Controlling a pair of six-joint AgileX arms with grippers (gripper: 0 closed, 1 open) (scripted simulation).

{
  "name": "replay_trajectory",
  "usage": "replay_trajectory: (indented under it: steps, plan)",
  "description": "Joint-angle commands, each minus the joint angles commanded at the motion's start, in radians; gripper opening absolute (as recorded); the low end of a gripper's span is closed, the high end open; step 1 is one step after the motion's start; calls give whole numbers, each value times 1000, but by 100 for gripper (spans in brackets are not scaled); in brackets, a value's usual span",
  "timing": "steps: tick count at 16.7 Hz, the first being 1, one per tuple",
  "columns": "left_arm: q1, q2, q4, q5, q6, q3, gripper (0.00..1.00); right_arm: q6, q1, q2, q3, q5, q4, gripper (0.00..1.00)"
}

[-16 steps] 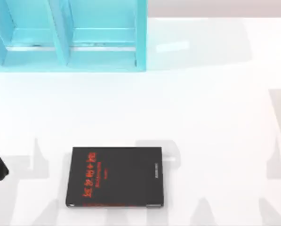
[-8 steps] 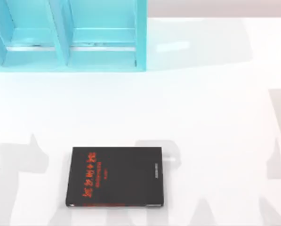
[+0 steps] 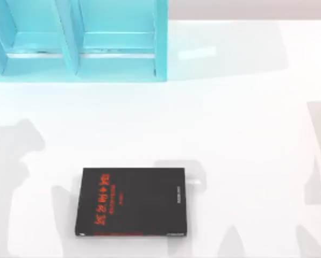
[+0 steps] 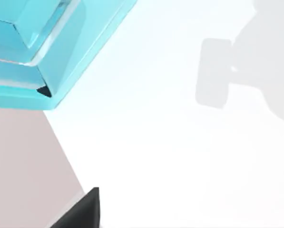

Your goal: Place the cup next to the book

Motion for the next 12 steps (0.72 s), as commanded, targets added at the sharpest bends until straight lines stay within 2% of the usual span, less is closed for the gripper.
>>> replay_trajectory:
  steps: [6,9,12]
  plan:
    - [203,573,-371,10,664,378,100,0,0,0,0,0,0,100]
    - [329,738,-519,17,921,533,100,0,0,0,0,0,0,100]
    - [449,822,-622,23,1109,667,100,0,0,0,0,0,0,100]
